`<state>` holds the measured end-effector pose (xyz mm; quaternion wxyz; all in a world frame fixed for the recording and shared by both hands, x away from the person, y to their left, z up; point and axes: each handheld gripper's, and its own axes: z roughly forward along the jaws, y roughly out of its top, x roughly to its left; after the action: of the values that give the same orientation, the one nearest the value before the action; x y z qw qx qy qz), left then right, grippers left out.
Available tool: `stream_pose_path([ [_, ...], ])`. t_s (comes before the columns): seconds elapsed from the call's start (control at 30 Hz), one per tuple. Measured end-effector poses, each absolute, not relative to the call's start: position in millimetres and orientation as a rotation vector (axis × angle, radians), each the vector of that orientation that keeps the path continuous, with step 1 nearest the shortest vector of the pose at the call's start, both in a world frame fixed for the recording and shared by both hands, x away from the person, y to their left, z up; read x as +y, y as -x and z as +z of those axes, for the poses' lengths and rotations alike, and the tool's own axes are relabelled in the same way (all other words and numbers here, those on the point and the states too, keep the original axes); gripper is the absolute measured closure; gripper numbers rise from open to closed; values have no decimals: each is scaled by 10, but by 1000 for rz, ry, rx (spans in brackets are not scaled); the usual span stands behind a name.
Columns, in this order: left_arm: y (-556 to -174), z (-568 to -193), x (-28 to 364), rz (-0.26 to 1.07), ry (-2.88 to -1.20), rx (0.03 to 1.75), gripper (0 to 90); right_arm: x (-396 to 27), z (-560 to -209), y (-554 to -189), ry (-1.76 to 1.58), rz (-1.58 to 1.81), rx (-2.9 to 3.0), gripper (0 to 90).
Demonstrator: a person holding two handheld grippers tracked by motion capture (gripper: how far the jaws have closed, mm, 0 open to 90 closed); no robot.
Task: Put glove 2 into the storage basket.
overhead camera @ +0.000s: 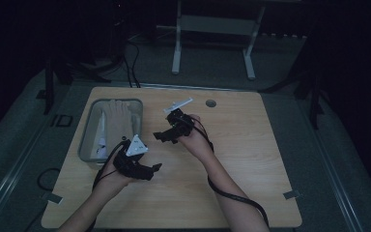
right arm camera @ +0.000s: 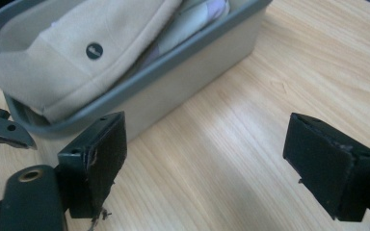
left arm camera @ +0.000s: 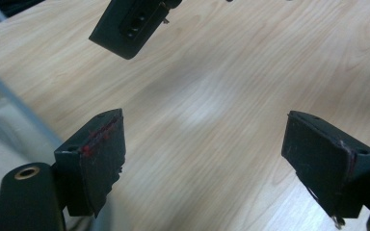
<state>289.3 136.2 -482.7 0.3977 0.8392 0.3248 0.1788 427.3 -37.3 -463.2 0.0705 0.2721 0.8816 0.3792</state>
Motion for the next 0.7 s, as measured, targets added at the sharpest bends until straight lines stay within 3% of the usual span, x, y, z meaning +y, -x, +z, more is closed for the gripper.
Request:
stream_pose_path([
  [0.7, -2854, -5301, 1009, 293, -2160, 752, 159, -1015, -5075, -4112, -899, 1120, 2642, 154],
])
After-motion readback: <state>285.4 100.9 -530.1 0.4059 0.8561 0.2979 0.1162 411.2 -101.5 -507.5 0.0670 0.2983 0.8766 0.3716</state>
